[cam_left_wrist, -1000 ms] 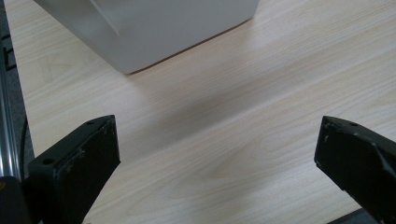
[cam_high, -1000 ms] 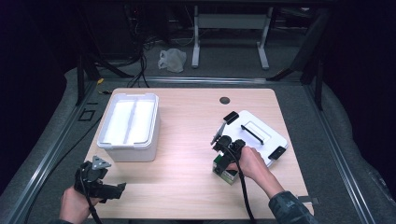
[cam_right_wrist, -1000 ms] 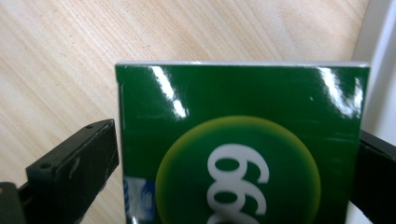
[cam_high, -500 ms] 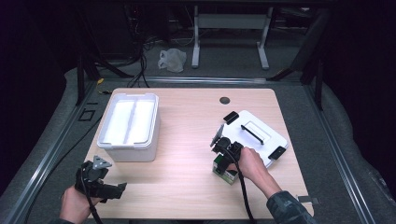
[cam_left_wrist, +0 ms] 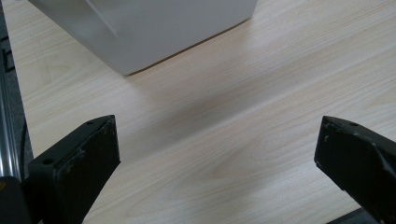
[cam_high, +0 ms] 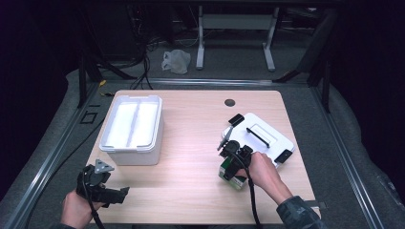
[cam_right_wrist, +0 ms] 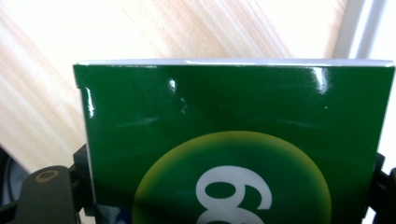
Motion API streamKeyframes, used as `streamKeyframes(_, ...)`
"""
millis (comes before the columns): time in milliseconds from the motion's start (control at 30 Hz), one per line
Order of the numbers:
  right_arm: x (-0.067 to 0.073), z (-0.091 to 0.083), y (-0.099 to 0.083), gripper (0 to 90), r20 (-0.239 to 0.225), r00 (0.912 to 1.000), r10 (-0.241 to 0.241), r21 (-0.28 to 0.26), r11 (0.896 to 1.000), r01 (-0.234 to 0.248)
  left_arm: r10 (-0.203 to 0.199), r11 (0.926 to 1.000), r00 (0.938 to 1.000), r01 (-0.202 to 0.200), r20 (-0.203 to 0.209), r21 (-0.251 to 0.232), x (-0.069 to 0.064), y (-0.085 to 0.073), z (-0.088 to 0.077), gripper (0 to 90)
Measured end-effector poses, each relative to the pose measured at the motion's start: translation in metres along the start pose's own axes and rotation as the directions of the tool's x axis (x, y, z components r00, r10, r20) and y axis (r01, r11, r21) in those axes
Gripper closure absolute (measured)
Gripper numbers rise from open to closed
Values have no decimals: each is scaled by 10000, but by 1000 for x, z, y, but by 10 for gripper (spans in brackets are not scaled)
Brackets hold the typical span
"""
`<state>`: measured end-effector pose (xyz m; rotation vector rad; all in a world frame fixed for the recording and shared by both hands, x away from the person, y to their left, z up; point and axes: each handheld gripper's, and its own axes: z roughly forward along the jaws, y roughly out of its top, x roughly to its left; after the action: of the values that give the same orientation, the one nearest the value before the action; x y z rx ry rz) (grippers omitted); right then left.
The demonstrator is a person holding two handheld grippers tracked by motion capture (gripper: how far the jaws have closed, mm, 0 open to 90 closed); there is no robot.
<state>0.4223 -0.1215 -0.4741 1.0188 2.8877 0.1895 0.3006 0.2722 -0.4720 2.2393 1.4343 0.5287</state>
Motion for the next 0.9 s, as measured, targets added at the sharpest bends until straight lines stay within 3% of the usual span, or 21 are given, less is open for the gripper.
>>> streamKeyframes(233, -3, -14, -22, 157, -6, 9996, 278, -124, 9995, -278, 23, 10000, 10000, -23, 13, 9, -1, -1, 0, 2)
streamKeyframes(567, -21, -23, -59, 157, 149, 9941, 1070, -107, 9942, -1069, 78, 10000, 10000, -78, 53, 13, -1, -1, 0, 2)
streamKeyframes(767, -41, -21, -86, 157, 171, 9811, 1930, -80, 9812, -1929, 100, 9999, 9999, -100, 47, 55, -1, -1, 1, 2)
streamKeyframes(900, -59, -15, -103, 157, 303, 9631, 2674, 122, 9634, -2678, 143, 9999, 9999, -144, 33, 59, -2, 0, 1, 2)
